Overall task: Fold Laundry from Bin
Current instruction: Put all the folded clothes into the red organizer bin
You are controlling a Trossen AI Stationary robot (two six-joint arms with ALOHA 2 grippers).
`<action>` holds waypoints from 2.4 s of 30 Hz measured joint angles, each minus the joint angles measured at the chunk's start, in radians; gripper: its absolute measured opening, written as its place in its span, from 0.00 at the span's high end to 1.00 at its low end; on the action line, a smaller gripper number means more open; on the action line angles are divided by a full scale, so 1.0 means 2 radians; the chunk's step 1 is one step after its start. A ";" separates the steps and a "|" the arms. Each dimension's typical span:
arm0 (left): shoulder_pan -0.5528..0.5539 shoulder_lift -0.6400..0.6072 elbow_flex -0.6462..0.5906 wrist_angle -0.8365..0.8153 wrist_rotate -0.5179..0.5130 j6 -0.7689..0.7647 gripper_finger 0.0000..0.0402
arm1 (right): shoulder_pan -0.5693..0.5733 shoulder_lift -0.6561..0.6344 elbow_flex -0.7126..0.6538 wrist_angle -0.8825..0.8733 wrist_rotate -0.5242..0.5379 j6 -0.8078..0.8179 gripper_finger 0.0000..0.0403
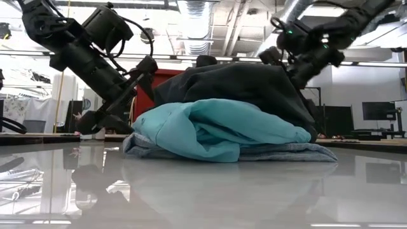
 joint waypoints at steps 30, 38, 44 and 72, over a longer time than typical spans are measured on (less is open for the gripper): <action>-0.090 -0.042 0.029 -0.125 -0.065 -0.083 0.26 | 0.015 0.023 -0.064 0.111 0.027 0.002 0.38; -0.093 0.045 0.029 -0.074 -0.071 -0.110 0.26 | 0.016 0.023 -0.064 0.109 0.040 0.002 0.38; -0.091 0.085 0.030 -0.016 -0.081 -0.121 0.26 | 0.028 0.041 -0.064 0.108 0.060 0.002 0.38; -0.052 0.099 0.036 0.054 -0.077 -0.068 0.91 | 0.067 0.254 -0.006 0.333 -0.067 0.092 0.92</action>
